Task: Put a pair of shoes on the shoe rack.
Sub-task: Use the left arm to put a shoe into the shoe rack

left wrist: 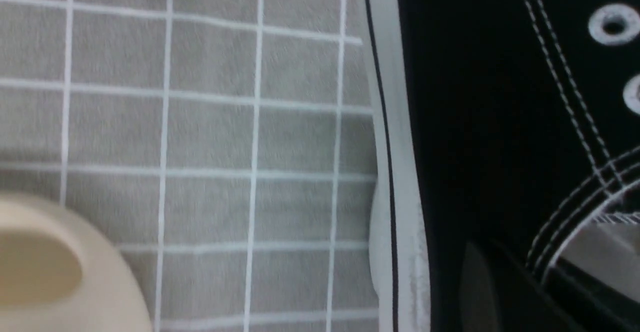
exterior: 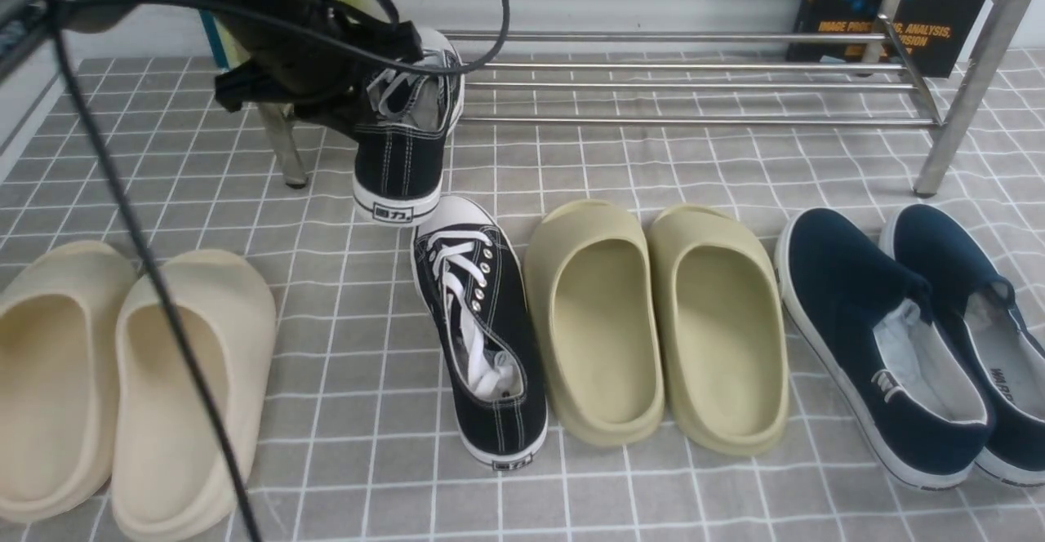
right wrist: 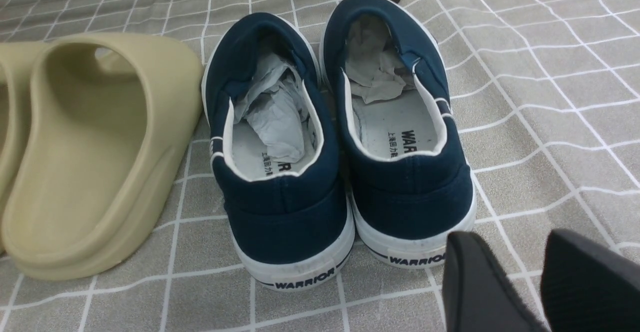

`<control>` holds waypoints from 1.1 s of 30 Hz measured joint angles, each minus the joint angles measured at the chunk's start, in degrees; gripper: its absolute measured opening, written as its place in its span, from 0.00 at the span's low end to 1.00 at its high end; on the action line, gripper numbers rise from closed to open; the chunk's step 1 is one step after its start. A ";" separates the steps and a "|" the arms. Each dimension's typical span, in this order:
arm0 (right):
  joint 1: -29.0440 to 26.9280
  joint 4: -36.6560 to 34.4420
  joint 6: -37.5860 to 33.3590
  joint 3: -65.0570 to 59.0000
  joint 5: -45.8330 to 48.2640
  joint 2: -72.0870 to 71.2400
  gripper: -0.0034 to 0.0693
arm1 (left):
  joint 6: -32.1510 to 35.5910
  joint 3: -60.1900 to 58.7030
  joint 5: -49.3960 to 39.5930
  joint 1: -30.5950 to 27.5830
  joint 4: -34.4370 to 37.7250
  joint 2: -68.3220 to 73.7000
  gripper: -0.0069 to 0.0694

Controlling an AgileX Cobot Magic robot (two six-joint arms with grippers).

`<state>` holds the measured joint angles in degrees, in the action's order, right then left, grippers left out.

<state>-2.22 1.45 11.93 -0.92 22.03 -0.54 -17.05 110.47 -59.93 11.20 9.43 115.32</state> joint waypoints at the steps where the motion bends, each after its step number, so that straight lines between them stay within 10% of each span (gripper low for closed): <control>1: 0.00 0.00 0.00 0.00 0.00 0.00 0.38 | -0.52 2.20 -0.14 0.00 -0.71 1.99 0.07; 20: 0.00 0.00 0.00 0.00 0.00 0.00 0.38 | -7.14 14.77 12.88 0.00 -8.66 14.33 0.09; 33: 0.00 0.00 0.00 0.00 0.00 0.00 0.38 | -6.21 15.27 4.18 0.02 -12.68 10.61 0.35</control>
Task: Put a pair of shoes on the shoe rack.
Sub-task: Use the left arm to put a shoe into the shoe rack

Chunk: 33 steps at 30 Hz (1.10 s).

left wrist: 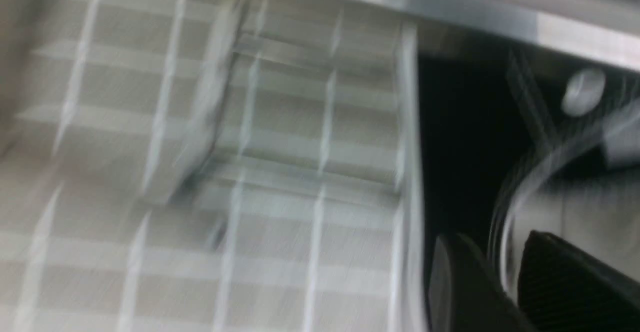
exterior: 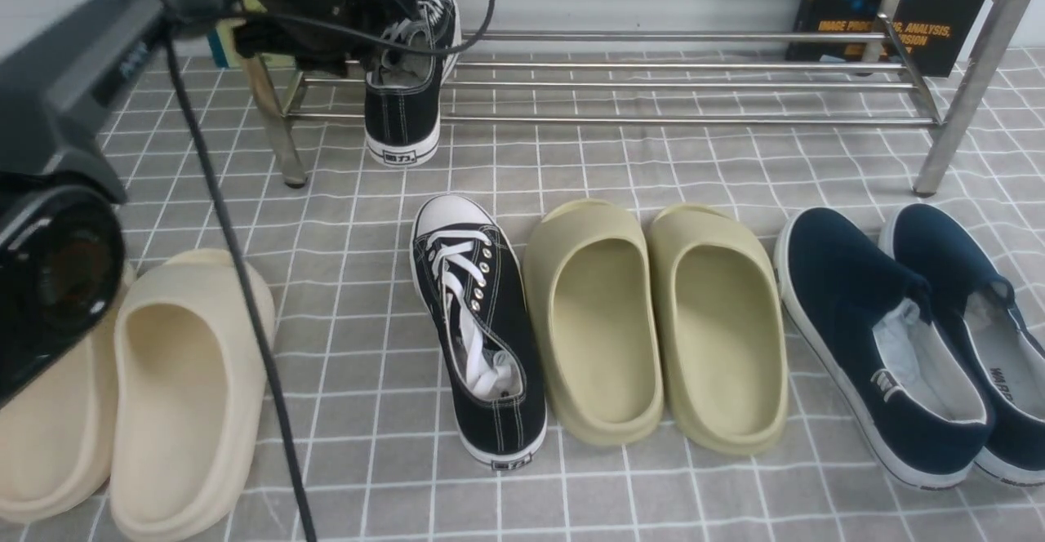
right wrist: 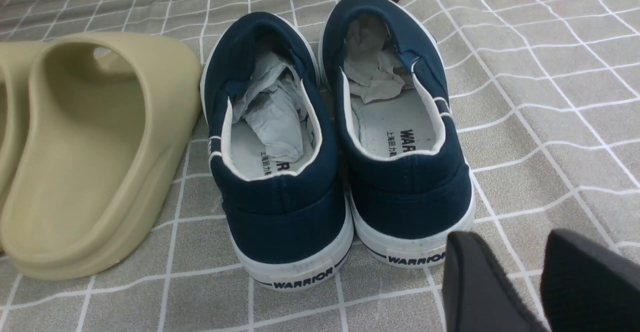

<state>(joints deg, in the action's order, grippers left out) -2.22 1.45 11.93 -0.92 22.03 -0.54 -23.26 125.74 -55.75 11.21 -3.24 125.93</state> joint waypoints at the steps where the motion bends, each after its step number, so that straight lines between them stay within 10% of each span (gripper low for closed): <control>1: 0.00 0.00 0.00 0.00 0.00 0.00 0.38 | 1.36 0.11 -5.10 0.06 0.00 -1.73 0.36; 9: 0.00 0.00 0.00 0.00 0.00 0.00 0.38 | 8.02 -2.63 -14.92 1.12 3.24 -3.31 0.36; 24: 0.00 0.00 0.00 0.00 0.00 0.00 0.38 | 1.66 -5.68 1.75 1.26 5.08 2.96 0.36; 33: 0.00 0.00 0.00 0.00 0.00 0.00 0.38 | 1.51 -4.32 -4.99 1.26 3.64 1.84 0.37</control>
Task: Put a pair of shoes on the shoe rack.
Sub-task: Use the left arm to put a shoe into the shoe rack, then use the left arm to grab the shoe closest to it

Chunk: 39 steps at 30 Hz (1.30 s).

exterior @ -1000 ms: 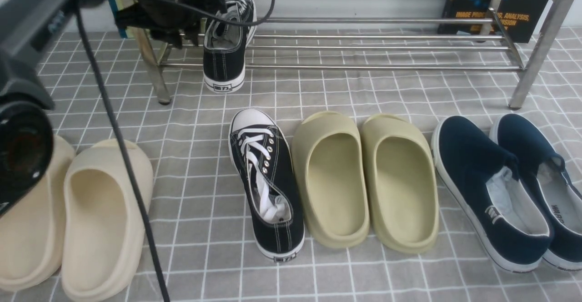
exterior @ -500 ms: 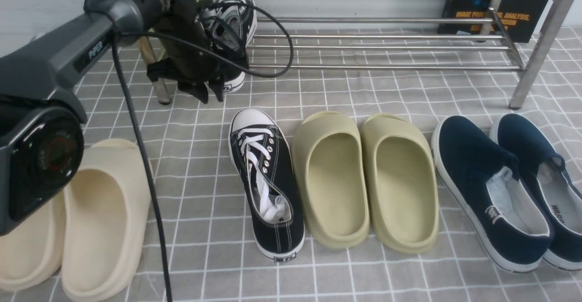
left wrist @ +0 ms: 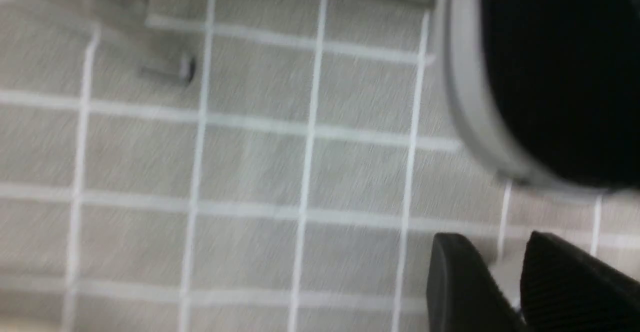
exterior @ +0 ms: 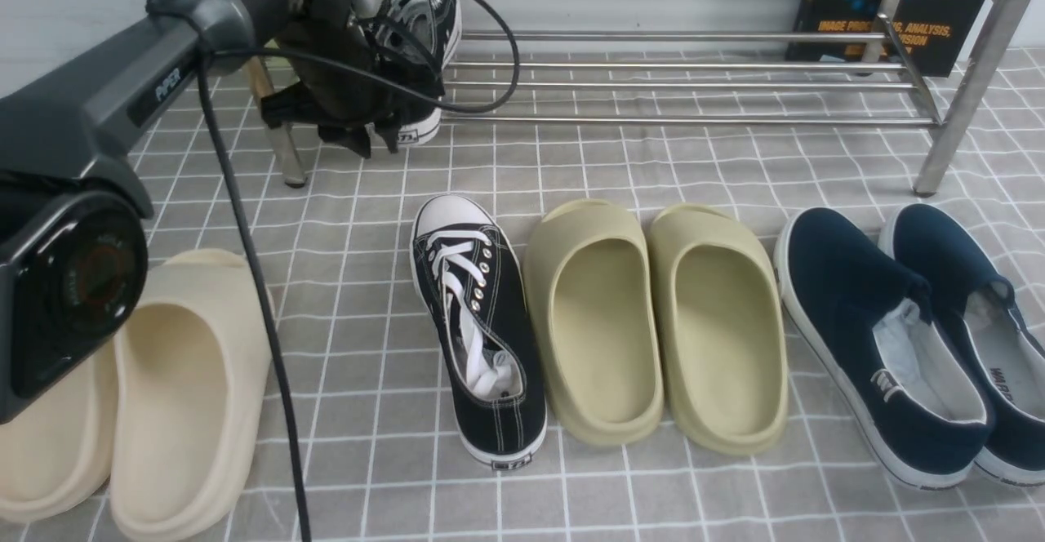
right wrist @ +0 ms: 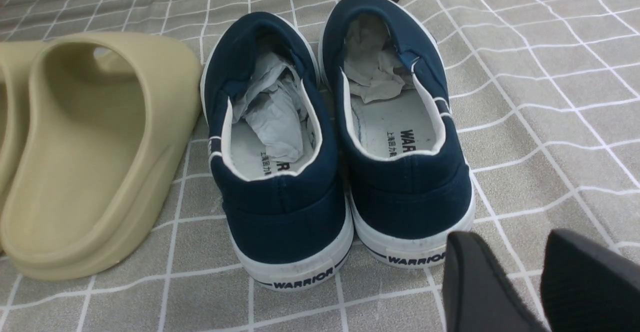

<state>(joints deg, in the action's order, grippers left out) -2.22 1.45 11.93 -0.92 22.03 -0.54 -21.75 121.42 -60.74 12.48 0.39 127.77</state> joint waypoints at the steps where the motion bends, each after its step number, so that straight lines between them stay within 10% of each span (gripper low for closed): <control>1: 0.00 0.00 0.00 0.00 0.00 0.00 0.38 | 0.63 0.80 -2.42 0.00 -0.39 -0.94 0.37; 14: 0.00 0.00 0.00 0.00 0.00 0.00 0.38 | 5.34 -1.62 -10.59 5.46 -1.11 -22.71 0.38; 22: 0.00 0.00 0.00 0.00 0.00 0.00 0.38 | 2.67 -31.38 -10.84 15.47 -2.98 -39.41 0.38; 39: 0.00 0.00 0.00 0.00 0.00 0.00 0.38 | -2.32 -57.65 9.09 18.02 5.38 -40.87 0.40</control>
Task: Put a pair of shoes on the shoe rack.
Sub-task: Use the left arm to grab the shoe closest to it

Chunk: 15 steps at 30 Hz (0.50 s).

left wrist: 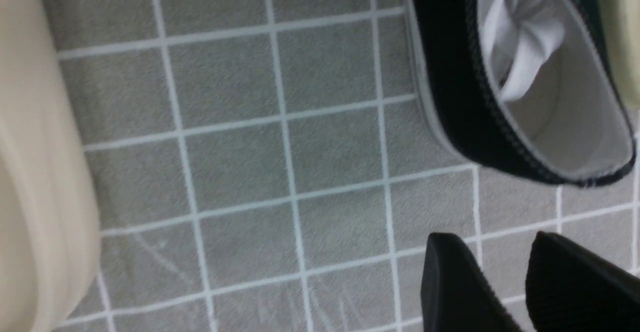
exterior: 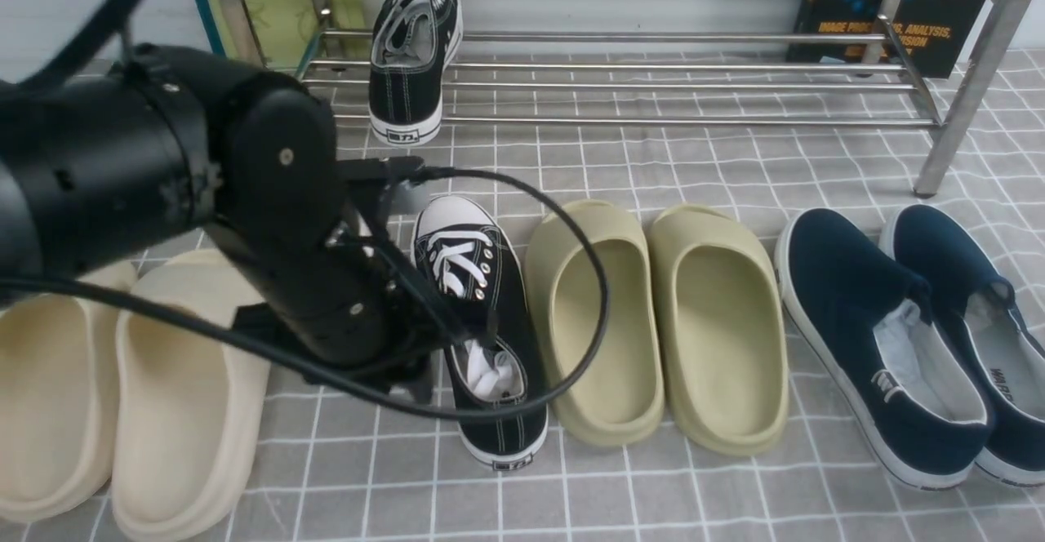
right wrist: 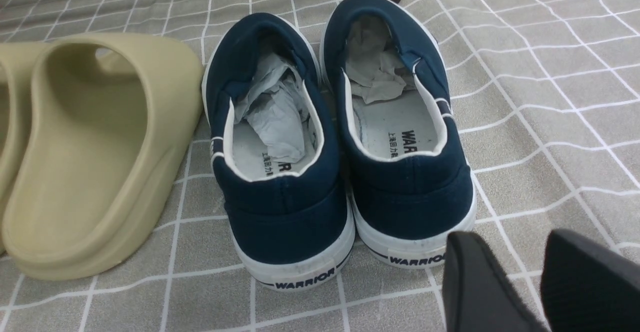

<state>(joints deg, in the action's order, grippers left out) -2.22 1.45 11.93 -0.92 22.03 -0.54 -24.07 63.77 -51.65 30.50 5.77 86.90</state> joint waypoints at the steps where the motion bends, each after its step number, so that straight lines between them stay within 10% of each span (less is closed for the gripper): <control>1: 0.00 0.00 0.00 0.00 0.00 0.00 0.38 | -0.16 0.00 0.79 0.00 0.35 0.45 0.40; 15: 0.00 0.00 0.00 0.00 0.00 0.00 0.38 | -7.03 0.00 12.70 0.00 0.84 10.86 0.41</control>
<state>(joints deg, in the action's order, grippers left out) -2.22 1.45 11.93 -0.92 22.03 -0.54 -31.10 63.77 -38.95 30.50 6.62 97.76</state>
